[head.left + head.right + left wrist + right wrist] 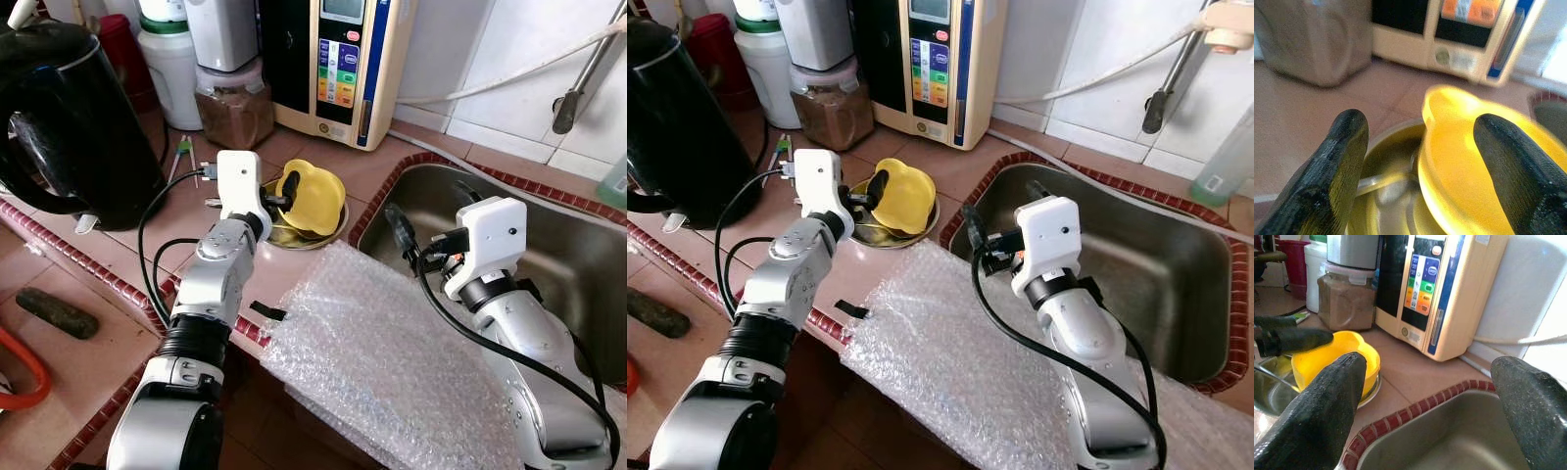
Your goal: Kitchen organization
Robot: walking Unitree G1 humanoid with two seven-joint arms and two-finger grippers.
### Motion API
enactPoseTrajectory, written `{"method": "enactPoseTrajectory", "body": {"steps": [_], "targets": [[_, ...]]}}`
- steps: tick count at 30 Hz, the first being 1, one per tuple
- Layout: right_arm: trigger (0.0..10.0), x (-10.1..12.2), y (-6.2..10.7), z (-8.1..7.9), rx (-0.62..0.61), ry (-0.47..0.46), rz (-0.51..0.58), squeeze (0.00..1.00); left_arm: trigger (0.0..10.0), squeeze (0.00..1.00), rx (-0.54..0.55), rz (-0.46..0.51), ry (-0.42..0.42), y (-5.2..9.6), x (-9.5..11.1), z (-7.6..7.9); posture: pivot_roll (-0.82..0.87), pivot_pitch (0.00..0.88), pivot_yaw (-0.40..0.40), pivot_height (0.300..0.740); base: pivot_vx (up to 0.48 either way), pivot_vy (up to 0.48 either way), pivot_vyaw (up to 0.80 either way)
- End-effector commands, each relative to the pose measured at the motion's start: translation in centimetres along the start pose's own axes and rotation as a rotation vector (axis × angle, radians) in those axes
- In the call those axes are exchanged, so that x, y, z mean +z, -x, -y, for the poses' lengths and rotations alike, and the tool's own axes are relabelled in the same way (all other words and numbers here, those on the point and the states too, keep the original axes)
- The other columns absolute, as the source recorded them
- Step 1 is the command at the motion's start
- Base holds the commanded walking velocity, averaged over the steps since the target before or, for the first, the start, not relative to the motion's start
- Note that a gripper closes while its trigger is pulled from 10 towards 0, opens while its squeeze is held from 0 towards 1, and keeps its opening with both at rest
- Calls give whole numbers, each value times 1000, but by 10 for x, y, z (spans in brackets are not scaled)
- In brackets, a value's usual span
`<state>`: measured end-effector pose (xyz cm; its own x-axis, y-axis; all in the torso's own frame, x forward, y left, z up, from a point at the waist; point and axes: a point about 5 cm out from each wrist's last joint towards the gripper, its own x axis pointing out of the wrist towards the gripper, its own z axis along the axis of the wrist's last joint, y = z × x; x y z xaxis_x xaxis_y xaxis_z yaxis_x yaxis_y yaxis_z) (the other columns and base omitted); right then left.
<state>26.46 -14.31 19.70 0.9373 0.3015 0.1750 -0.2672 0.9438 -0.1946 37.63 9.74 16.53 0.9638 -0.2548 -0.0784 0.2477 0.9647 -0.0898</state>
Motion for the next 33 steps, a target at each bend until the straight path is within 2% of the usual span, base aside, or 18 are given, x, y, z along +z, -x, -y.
{"method": "enactPoseTrajectory", "body": {"steps": [1, 2, 4, 5, 7, 18, 19, 20, 21, 25, 26, 27, 28, 33], "targets": [[10000, 2, 3, -2, -2, 7, 5, 663, 6941, 0, -9, -37, -22, -4, -1, 2, -227, 80, 55, 740, 0, 0, 0], [10000, 2, 3, -2, -2, 6, 3, 663, 4784, 0, -9, -47, -20, -4, -2, 2, -227, 81, 56, 740, 0, 0, 0], [10000, 1, 4, -3, -2, 6, 2, 663, 4784, 0, -9, -52, -20, -5, -3, 2, -225, 82, 56, 740, 0, 0, 0], [10000, 1, 4, -3, -2, 4, 0, 663, 0, 0, -19, -64, -14, -5, -5, 3, -221, 84, 58, 740, 0, 0, 0], [10000, 0, 4, -4, 1, 1, -1, 659, 0, 0, -56, -92, -28, -6, -8, 6, -219, 86, 59, 740, 0, 0, 0], [10000, -3, 2, -10, 65, -19, -18, 655, 0, 0, -41, -95, -14, -8, -5, -3, -206, 85, 62, 740, 0, 0, 0], [10000, -4, 2, -10, 67, -22, -18, 631, 0, 0, -40, -94, -14, -9, -5, -4, -206, 85, 62, 740, 0, 0, 0], [10000, -4, 2, -12, 83, -26, -20, 541, 0, 0, -37, -94, -14, -9, -5, -4, -205, 84, 63, 740, 0, 0, 0], [10000, -4, 3, -13, 98, -31, -21, 506, 0, 0, -32, -95, -8, -9, -5, -5, -204, 85, 64, 740, 0, 0, 0], [10000, -5, 4, -23, 196, -85, -41, 471, 0, 0, -20, -84, -3, -10, -1, -7, -202, 84, 66, 740, 0, 0, 0], [10000, -5, 5, -25, 229, -87, -44, 341, 0, 0, -18, -81, -5, -10, -1, -8, -200, 82, 67, 740, 0, 0, 0], [10000, -5, 6, -27, 251, -88, -45, 341, 0, 0, -17, -79, -6, -10, -1, -8, -200, 82, 67, 740, 0, 0, 0], [10000, -6, 8, -30, 277, -89, -49, 0, 0, 0, -17, -77, -6, -10, -1, -8, -198, 82, 67, 740, 0, 0, 0], [10000, -8, 10, -33, 293, -100, -62, 0, 0, 0, -14, -70, -6, -10, 0, -9, -197, 81, 65, 740, 0, 0, 0]]}}
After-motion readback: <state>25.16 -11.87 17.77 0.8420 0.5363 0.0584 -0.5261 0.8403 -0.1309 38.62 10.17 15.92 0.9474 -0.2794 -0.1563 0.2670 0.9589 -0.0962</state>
